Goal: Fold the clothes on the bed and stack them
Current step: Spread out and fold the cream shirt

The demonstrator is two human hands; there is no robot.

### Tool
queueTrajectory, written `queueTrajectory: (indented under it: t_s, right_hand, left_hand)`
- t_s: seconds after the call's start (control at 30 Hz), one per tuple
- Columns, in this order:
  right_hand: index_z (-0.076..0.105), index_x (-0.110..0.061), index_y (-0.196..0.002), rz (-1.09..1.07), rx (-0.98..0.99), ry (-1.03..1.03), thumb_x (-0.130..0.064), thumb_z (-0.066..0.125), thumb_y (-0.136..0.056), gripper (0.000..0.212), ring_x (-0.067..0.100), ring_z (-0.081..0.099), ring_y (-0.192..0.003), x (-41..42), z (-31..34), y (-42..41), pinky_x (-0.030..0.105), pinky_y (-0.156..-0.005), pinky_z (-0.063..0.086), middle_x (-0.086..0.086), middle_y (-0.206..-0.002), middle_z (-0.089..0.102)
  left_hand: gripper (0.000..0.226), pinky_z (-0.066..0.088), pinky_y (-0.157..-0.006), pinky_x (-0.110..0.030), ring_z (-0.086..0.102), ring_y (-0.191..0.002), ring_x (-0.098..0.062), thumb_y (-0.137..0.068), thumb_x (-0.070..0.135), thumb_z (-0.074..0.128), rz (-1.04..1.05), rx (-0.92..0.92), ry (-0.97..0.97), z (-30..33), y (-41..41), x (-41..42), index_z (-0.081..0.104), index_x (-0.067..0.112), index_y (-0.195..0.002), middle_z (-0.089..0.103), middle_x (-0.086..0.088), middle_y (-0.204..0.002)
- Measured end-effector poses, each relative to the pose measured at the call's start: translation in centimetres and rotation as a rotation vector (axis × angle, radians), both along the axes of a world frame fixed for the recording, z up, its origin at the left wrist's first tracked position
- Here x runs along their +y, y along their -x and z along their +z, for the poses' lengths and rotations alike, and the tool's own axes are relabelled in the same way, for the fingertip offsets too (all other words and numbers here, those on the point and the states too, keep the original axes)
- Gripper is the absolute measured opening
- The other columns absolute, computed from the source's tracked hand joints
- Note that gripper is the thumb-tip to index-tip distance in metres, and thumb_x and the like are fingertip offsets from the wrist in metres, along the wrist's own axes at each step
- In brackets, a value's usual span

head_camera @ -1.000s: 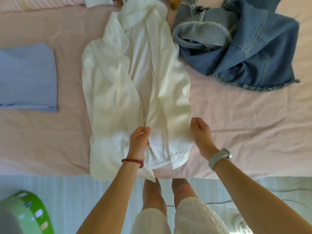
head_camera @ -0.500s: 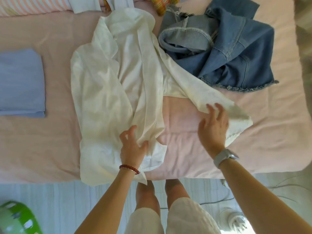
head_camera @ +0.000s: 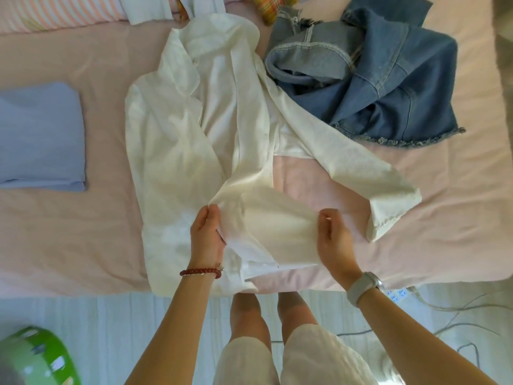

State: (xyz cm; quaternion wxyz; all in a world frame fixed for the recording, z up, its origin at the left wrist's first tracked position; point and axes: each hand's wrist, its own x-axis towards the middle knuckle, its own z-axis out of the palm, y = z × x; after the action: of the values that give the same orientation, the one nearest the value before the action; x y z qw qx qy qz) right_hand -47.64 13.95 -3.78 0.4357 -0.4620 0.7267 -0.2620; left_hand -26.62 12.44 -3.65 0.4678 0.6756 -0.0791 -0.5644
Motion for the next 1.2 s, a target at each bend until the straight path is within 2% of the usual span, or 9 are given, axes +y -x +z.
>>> queueTrajectory:
  t_s: [0.07, 0.2, 0.4, 0.67, 0.77, 0.9, 1.03, 1.1, 1.2]
  right_hand:
    - [0.048, -0.007, -0.094, -0.144, 0.102, 0.083, -0.018, 0.034, -0.094, 0.017, 0.016, 0.043, -0.066, 0.0, 0.3, 2.2, 0.024, -0.063, 0.029, 0.001, -0.076, 0.049]
    - [0.046, -0.009, -0.096, -0.017, 0.344, -0.307, -0.011, 0.034, -0.096, 0.013, 0.037, 0.052, -0.080, 0.5, -2.0, 4.6, 0.034, -0.063, 0.031, 0.016, -0.089, 0.053]
    - [0.040, -0.008, -0.133, 0.184, 0.419, -0.289, -0.018, 0.048, -0.093, 0.043, 0.035, 0.047, -0.116, 0.8, -3.0, 2.3, 0.046, -0.094, 0.041, 0.015, -0.129, 0.046]
    - [0.042, -0.002, -0.125, 0.092, 0.405, -0.510, -0.026, 0.047, -0.094, 0.040, 0.036, 0.041, -0.116, 0.1, -4.7, 1.3, 0.044, -0.095, 0.038, 0.017, -0.127, 0.044]
    - [0.048, 0.002, -0.115, 0.081, 0.365, -0.480, -0.017, 0.039, -0.096, 0.028, 0.038, 0.051, -0.104, 0.0, -4.7, 1.9, 0.040, -0.083, 0.042, 0.019, -0.116, 0.053]
    - [0.049, 0.003, -0.107, -0.016, 0.518, -0.217, -0.013, 0.042, -0.095, 0.021, 0.040, 0.052, -0.097, 0.4, -3.6, 3.0, 0.041, -0.073, 0.039, 0.019, -0.111, 0.052]
    - [0.050, 0.006, -0.113, -0.030, 0.609, -0.082, -0.006, 0.051, -0.088, 0.027, 0.045, 0.048, -0.105, 0.8, -3.3, 3.8, 0.049, -0.085, 0.037, 0.026, -0.111, 0.050]
    - [0.049, 0.003, -0.120, 0.029, 0.575, 0.006, -0.017, 0.044, -0.087, 0.038, 0.042, 0.047, -0.109, 0.6, -2.9, 3.5, 0.050, -0.089, 0.039, 0.023, -0.117, 0.050]
    - [0.052, -0.005, -0.124, 0.291, 0.531, 0.051, -0.026, 0.040, -0.085, 0.046, 0.037, 0.051, -0.108, 0.3, -3.2, 2.6, 0.047, -0.089, 0.041, 0.017, -0.120, 0.054]
  left_hand:
    - [0.027, 0.048, -0.062, -0.024, 0.049, -0.073, -0.013, -0.098, 0.013, 0.044, 0.082, -0.143, -0.087, -0.6, -0.8, 0.4, 0.050, 0.014, -0.071, 0.050, 0.000, -0.077]
    - [0.020, 0.044, -0.060, -0.030, 0.043, -0.076, -0.022, -0.096, 0.023, 0.041, -0.176, -0.309, -0.420, -4.0, -2.4, 2.6, 0.050, 0.008, -0.087, 0.043, -0.008, -0.080]
    - [0.075, 0.040, -0.095, -0.036, 0.041, -0.117, -0.025, -0.079, 0.033, 0.071, -0.427, -0.639, -0.427, -3.8, 1.1, 4.7, 0.029, 0.008, -0.137, 0.037, -0.011, -0.130]
    - [0.045, 0.040, -0.082, -0.035, 0.039, -0.112, -0.032, -0.082, 0.038, 0.060, -0.666, -0.746, -0.782, -5.0, 2.6, 4.8, 0.053, 0.007, -0.114, 0.032, -0.015, -0.127]
    - [0.022, 0.043, -0.071, -0.034, 0.053, -0.090, -0.035, -0.088, 0.020, 0.050, -0.672, -0.803, -0.646, -5.7, 2.3, 4.6, 0.060, 0.001, -0.091, 0.049, -0.019, -0.105]
    - [0.022, 0.037, -0.057, -0.024, 0.042, -0.060, -0.017, -0.092, 0.010, 0.051, -0.390, -0.375, -0.254, -2.8, 3.1, 3.8, 0.046, 0.012, -0.071, 0.043, -0.001, -0.063]
    - [0.023, 0.050, -0.090, -0.033, 0.064, -0.099, -0.022, -0.093, 0.010, 0.052, -0.336, 0.314, -0.015, 0.0, 2.8, 4.0, 0.057, 0.010, -0.115, 0.067, -0.010, -0.107]
    - [0.025, 0.048, -0.096, -0.041, 0.062, -0.105, -0.025, -0.092, 0.010, 0.052, -0.281, 0.300, -0.122, -1.5, 2.3, 4.8, 0.055, 0.010, -0.117, 0.065, -0.011, -0.112]
    - [0.017, 0.048, -0.089, -0.045, 0.056, -0.093, -0.028, -0.097, 0.013, 0.042, -0.398, -0.072, -0.492, -4.8, 1.6, 6.3, 0.050, 0.004, -0.109, 0.057, -0.012, -0.096]
